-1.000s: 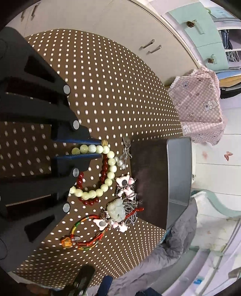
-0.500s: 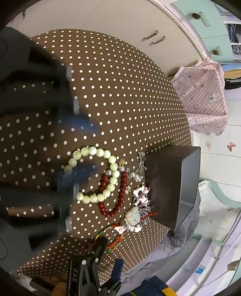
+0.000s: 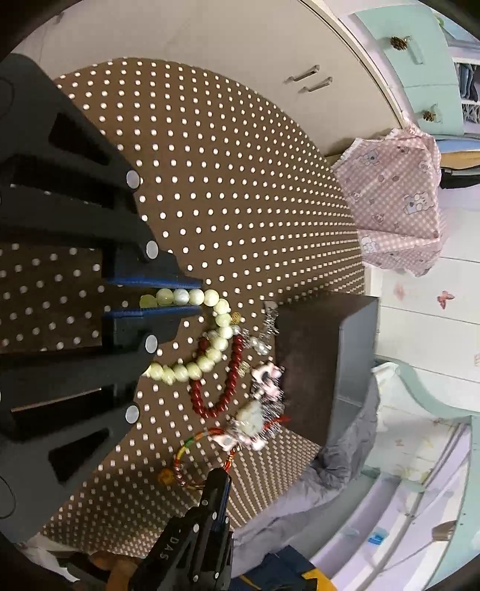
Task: Organize jewelry
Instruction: 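Grasp the cream bead bracelet with the left gripper and lift it, then carry the cream bracelet toward the box while the right gripper grasps the red string bracelet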
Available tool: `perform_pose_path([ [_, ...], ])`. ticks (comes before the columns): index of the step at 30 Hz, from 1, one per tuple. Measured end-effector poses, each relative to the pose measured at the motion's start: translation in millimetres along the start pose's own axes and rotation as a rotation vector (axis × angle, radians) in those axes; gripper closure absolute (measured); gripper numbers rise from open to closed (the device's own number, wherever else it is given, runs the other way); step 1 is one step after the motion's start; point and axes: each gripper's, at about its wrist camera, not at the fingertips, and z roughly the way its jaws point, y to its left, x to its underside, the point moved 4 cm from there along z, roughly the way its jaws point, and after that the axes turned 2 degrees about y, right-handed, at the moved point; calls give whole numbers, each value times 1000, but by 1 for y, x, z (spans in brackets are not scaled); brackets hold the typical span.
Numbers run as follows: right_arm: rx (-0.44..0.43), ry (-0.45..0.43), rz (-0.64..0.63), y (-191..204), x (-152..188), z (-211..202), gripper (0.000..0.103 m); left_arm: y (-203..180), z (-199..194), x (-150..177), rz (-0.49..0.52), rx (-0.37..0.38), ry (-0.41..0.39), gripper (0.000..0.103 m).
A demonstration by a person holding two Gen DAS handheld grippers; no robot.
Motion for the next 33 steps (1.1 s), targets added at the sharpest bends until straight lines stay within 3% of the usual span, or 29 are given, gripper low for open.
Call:
perform_pose_path([
  [13,-158,-248,-43,-18,-63,-101,101,-18,-72,-59,44,44,-171,94],
  [15,-182,-270,-48,-18,-76,-107,101,-20,-79,-72,53,51,-201,94],
  [18,-134,-235,-95,-19,-86,-99,100,-25,-84,-85,69,46,-230,94],
  [19,-119,-214,-95,-21,-84,-92,96,-27,-85,-87,74,44,-234,94],
  [22,-86,-124,-89,-25,-56,-58,39,-30,-79,-85,83,54,-226,94],
  [24,-37,-36,-105,-28,-31,-32,39,-30,-74,-80,81,61,-211,94],
  [25,-18,7,-104,-31,-18,-18,40,-30,-69,-76,78,66,-199,94],
  [28,27,85,-82,-41,7,9,62,-27,-61,-69,58,77,-175,94],
  [29,44,99,-86,-43,12,14,74,-25,-59,-67,51,80,-169,94],
  [30,64,117,-97,-44,17,21,78,-24,-56,-65,44,81,-161,94],
  [32,46,100,-95,-42,19,21,98,-22,-53,-62,40,79,-151,94],
  [33,52,105,-111,-39,19,20,100,-21,-51,-60,38,79,-145,94],
])
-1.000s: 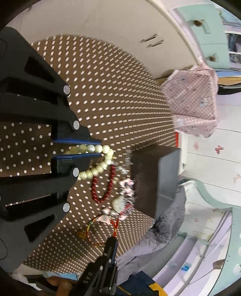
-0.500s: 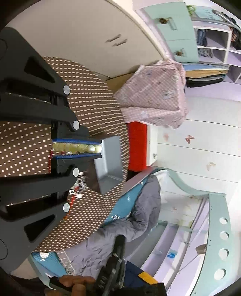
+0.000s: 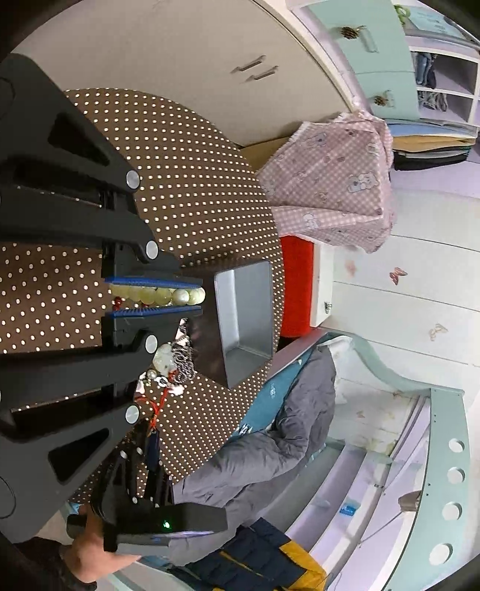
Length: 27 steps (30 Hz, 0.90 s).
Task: Organize jewelry
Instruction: 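Carry the cream bracelet toward the box while the right gripper grasps the red string bracelet, then lower both bracelets into the grey box and open both grippers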
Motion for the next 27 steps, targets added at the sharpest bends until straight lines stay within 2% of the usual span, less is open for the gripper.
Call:
perform_pose_path([
  [5,-54,-58,13,2,-14,-22,100,0,-2,0,-4,-1,-2,94],
  [16,-103,-320,-95,7,-97,-136,101,-6,-21,-43,45,8,-92,94],
  [22,-122,-382,-105,0,-137,-141,101,-9,-15,-71,55,36,-120,94],
  [27,-163,-363,-67,-7,-164,-117,101,-13,7,-90,46,79,-103,94],
])
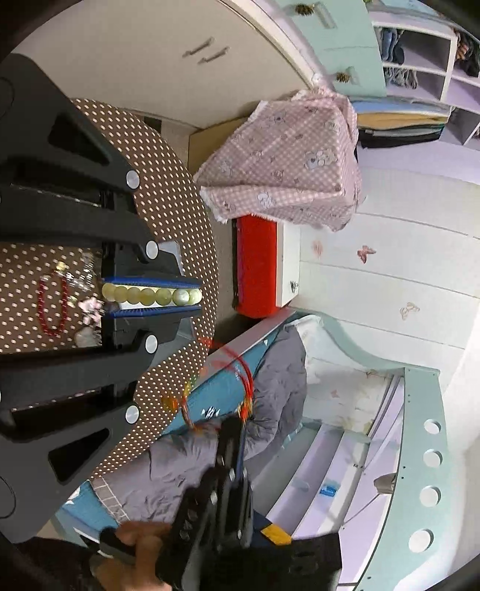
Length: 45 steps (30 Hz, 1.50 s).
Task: Organize jewelry
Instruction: 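Lower both bracelets into the grey box and open both grippers, then grasp the red bead bracelet with the left gripper while the right grasps a pink charm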
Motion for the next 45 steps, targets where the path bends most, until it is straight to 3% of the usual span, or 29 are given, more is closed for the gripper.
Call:
perform_pose_path([
  [4,-29,50,47,-10,-6,34,99,2,33,-9,-3,-5,37,93],
  [6,-5,85,82,-19,-1,52,96,8,51,-8,-12,-31,72,84],
  [7,3,93,97,-23,1,55,82,12,54,-7,-25,-50,77,49],
  [8,15,91,128,-29,4,58,50,16,54,-7,-42,-78,64,13],
  [9,25,84,145,-33,7,57,31,23,49,-6,-64,-114,12,8],
  [10,32,73,154,-35,8,56,13,25,46,-6,-71,-117,0,8],
  [13,63,41,186,-45,15,44,10,32,40,-3,-81,-147,3,8],
  [25,157,-50,239,-42,34,-5,8,42,-4,17,-65,-241,-53,8],
  [29,198,-51,222,-33,44,-16,8,44,-7,33,-66,-258,-34,8],
  [45,185,-41,218,-10,84,-36,8,30,-12,94,-75,-267,63,8],
])
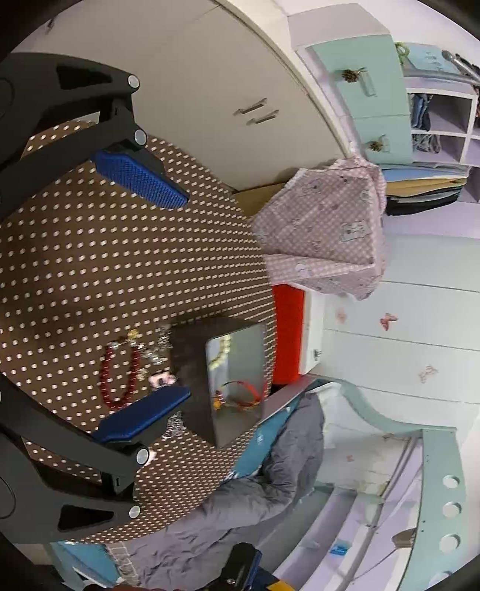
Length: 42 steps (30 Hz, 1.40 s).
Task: Organize jewelry
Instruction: 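Grasp the red bead bracelet with the left gripper while the right grasps a pink charm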
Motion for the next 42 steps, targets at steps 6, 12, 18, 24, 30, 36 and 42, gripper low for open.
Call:
perform_pose_path([
  [6,4,40,7,-4,20,7,8,-14,15,20,31,13,70,8],
  [12,11,91,13,-7,41,18,8,-26,39,38,59,15,152,8],
  [18,20,140,18,-10,57,32,8,-30,66,51,79,9,229,18],
  [24,46,194,3,-18,71,49,8,-33,82,59,89,4,279,30],
  [30,43,247,-8,-19,87,68,10,-48,82,57,145,79,272,84],
  [36,10,302,-50,-8,96,89,43,-48,78,60,147,111,265,95],
  [42,-7,322,-136,11,99,98,92,-44,64,60,119,148,238,95],
])
